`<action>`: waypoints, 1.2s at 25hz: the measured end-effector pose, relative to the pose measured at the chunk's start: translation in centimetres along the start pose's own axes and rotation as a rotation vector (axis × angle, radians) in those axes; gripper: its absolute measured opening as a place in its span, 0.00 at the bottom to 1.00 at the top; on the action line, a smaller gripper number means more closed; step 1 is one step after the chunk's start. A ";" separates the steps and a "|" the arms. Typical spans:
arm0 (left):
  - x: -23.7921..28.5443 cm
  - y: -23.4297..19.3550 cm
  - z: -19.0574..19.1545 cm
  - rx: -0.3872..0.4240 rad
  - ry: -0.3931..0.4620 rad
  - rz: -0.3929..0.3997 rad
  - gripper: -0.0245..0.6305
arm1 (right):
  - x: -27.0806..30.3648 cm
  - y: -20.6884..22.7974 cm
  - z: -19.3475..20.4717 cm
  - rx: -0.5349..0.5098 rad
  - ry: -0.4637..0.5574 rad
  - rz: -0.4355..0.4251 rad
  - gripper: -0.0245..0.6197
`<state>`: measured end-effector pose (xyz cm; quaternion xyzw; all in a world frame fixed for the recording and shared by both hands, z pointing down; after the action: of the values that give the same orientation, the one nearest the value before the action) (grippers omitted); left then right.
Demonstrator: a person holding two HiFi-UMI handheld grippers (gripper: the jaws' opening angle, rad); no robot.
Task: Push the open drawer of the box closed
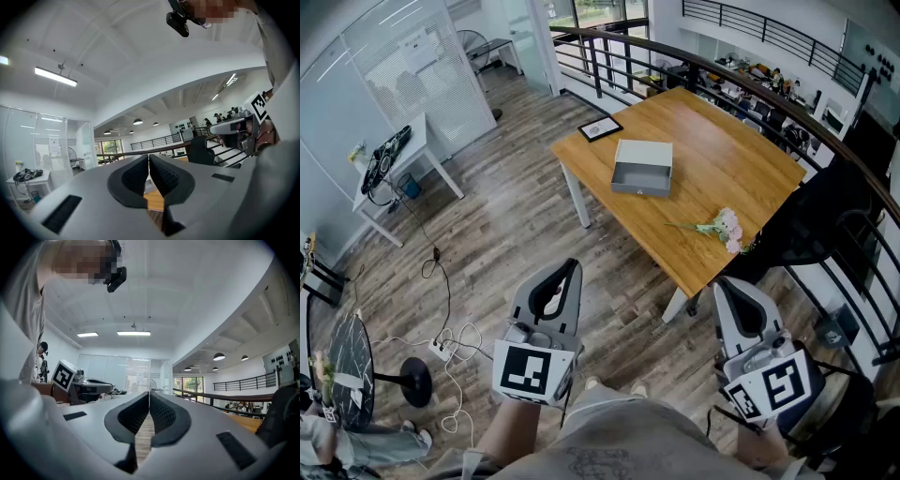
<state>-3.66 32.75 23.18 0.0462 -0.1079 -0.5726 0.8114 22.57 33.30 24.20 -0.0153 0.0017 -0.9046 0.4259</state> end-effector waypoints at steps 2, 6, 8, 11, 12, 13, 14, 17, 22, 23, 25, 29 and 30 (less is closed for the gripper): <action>0.1 0.1 0.0 0.001 -0.003 0.005 0.07 | -0.1 0.0 0.0 0.001 -0.006 -0.004 0.09; 0.1 0.3 0.1 -0.001 -0.010 0.006 0.07 | -0.3 0.4 0.1 0.039 0.008 0.001 0.09; 0.2 0.4 0.2 -0.001 -0.013 0.007 0.07 | -0.5 0.6 0.2 0.056 0.014 0.004 0.09; 0.1 0.5 0.0 0.002 -0.013 0.008 0.07 | -0.7 0.8 0.3 0.052 0.005 0.003 0.09; 0.1 0.6 0.0 0.004 -0.012 0.007 0.07 | -0.7 0.8 0.3 0.049 0.002 0.001 0.09; 0.1 0.6 -0.1 0.008 -0.011 0.005 0.07 | -0.7 0.9 0.3 0.048 0.002 0.000 0.09; 0.1 0.6 -0.1 0.014 -0.010 0.004 0.07 | -0.7 0.9 0.3 0.049 0.006 -0.001 0.09; 0.1 0.7 -0.1 0.009 -0.011 -0.006 0.07 | -0.8 1.2 0.2 0.062 0.026 -0.004 0.09; 0.0 0.5 0.3 0.029 -0.016 -0.031 0.07 | -0.3 1.5 0.5 0.076 0.021 -0.016 0.20; 0.1 0.5 0.6 0.024 -0.022 -0.031 0.07 | 0.0 1.8 0.7 0.083 0.019 -0.013 0.28; 0.2 0.6 1.3 0.003 -0.038 -0.029 0.07 | 0.5 2.0 1.0 0.094 0.014 -0.010 0.31; 1.3 -0.4 2.3 -0.012 -0.042 -0.033 0.07 | 2.2 2.4 1.5 0.079 0.005 -0.012 0.34; 1.8 -0.8 2.5 -0.009 -0.039 -0.031 0.07 | 2.8 2.6 1.7 0.078 0.001 -0.012 0.35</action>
<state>-4.36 30.89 25.72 0.0331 -0.1203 -0.5863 0.8004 22.84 29.56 25.96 0.0017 -0.0334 -0.9066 0.4206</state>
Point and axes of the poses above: the fingertips, and each gripper's own axes: x forward along the fingers, y to its right, z out of its underside, the point moved 7 cm from there along -x, backward along the fingers, and after that the axes turned 6 degrees about -y, right-handed, at the moved point
